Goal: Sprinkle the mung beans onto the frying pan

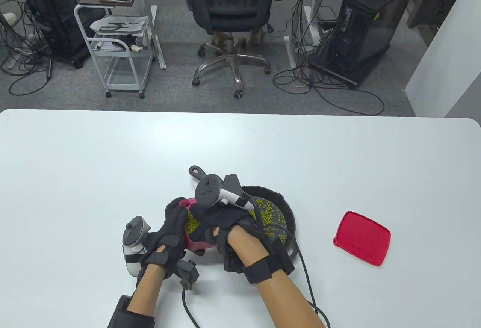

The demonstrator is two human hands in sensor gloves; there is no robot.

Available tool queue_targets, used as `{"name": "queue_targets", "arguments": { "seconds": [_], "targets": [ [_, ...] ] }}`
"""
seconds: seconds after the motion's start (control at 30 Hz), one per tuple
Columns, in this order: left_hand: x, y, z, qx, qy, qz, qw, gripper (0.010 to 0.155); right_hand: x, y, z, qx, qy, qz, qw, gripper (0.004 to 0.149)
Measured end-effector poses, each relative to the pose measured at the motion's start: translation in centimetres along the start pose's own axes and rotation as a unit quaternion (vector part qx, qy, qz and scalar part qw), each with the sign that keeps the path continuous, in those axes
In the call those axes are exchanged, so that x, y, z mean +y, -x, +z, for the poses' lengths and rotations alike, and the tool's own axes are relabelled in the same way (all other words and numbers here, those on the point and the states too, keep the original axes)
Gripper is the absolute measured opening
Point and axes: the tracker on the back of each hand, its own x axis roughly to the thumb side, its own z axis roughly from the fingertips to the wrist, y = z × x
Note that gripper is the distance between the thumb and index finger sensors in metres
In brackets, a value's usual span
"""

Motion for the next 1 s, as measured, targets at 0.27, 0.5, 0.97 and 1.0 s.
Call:
{"name": "queue_targets", "arguments": {
  "seconds": [0.27,0.5,0.97,1.0],
  "targets": [
    [-0.1,0.4,-0.1,0.002,-0.005,0.003,1.000,0.075,0.4,-1.3,-0.7,-0.005,0.036,0.014,0.999,0.071],
    [-0.1,0.7,-0.2,0.000,-0.012,0.006,1.000,0.075,0.2,-0.8,-1.2,-0.033,0.075,-0.008,0.997,0.045],
    [0.1,0.4,-0.3,0.004,0.003,0.035,0.999,0.076,-2.9,1.5,0.3,-0.043,0.105,-0.067,0.991,0.038],
    [0.0,0.4,-0.3,0.007,0.004,0.034,0.999,0.076,-3.4,1.9,0.7,-0.045,0.109,-0.082,0.990,0.038]
  ]
}}
